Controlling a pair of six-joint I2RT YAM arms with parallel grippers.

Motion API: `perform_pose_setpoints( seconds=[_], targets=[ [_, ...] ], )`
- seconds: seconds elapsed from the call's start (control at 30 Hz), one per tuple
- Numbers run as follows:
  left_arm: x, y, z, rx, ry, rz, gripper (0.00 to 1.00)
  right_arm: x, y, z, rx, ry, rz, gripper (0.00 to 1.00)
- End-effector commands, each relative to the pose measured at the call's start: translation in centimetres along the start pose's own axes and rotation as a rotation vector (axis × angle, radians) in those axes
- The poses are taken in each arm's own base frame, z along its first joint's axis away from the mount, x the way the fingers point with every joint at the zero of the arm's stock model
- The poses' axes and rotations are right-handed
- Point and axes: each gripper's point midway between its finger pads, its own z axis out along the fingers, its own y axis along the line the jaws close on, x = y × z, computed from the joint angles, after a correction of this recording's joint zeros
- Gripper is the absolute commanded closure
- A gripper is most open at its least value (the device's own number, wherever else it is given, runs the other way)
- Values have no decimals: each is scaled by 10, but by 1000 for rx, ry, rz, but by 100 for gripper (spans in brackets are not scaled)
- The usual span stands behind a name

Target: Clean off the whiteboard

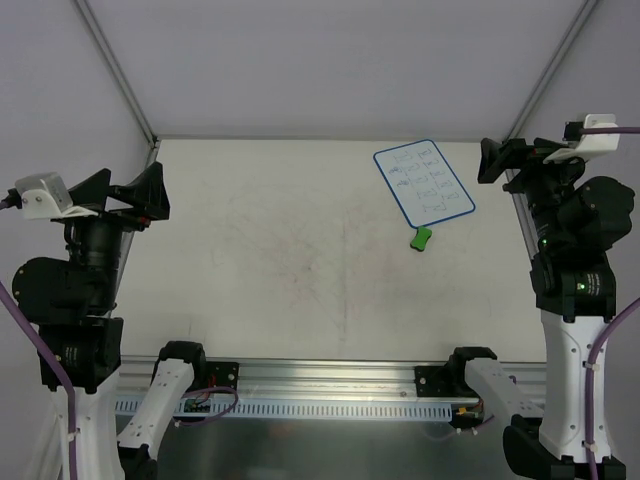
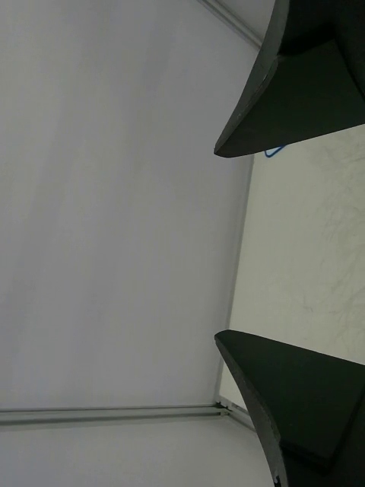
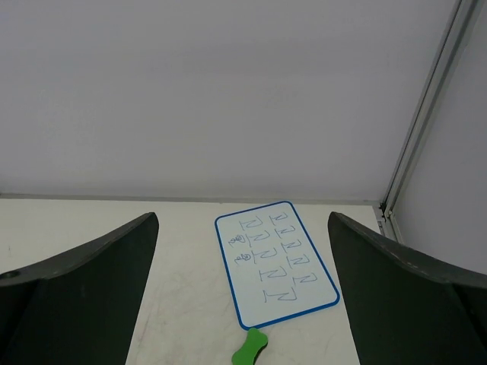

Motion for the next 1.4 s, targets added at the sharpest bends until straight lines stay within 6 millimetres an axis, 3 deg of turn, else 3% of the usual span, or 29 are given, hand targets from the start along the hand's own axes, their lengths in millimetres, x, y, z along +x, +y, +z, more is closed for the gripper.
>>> perform_pose_setpoints(
  seconds=[0.0, 0.1, 0.23, 0.4, 0.43, 0.47, 0.5, 0.53, 0.57, 0.6, 0.63, 0.7, 0.73, 0.8, 0.83, 0.87, 0.93, 1.0, 1.2, 1.37],
  targets=[
    [5, -3, 13, 12, 4, -24, 1, -3, 1, 12, -2, -25, 24, 1],
    [25, -1, 21, 7, 53, -55, 1, 15, 2, 25, -13, 25, 36, 1],
    [71, -1, 36, 10, 173, -109, 1, 48, 10, 53, -58, 125, 91, 1],
    [139, 3, 44, -2, 343, -188, 1, 127, 1, 106, 20, 325, 223, 1],
    [164, 8, 44, -16, 404, -198, 1, 141, -2, 114, 35, 359, 236, 1],
    [191, 10, 41, -19, 472, -218, 1, 169, -3, 131, 49, 425, 271, 1],
    [192, 8, 40, -15, 475, -231, 1, 189, -4, 138, 59, 469, 282, 1],
    [217, 13, 36, -33, 535, -244, 1, 199, -4, 146, 61, 492, 293, 1],
    [227, 12, 32, -25, 566, -259, 1, 213, -6, 153, 72, 520, 307, 1],
    [238, 13, 28, -34, 592, -274, 1, 244, -7, 163, 76, 588, 319, 1],
    [258, 17, 21, -50, 637, -286, 1, 251, -3, 171, 53, 605, 322, 1],
    [274, 20, 14, -70, 675, -310, 1, 273, -2, 183, 42, 639, 314, 1],
    [286, 23, 8, -82, 704, -318, 1, 304, -5, 191, 58, 692, 309, 1],
    [296, 24, 3, -95, 728, -341, 1, 321, -7, 205, 67, 715, 290, 4],
    [303, 26, 0, -104, 746, -342, 1, 349, -9, 208, 78, 765, 292, 6],
    [305, 26, -1, -105, 754, -348, 1, 354, -7, 214, 77, 769, 294, 8],
    [311, 25, -2, -98, 778, -349, 1, 385, -7, 214, 92, 824, 299, 16],
    [314, 25, -1, -99, 790, -351, 1, 400, 1, 214, 80, 854, 303, 24],
    [321, 24, 2, -106, 823, -365, 1, 441, 24, 194, 72, 963, 306, 35],
    [322, 22, 4, -97, 835, -365, 1, 467, 50, 169, 88, 1050, 353, 36]
  ],
)
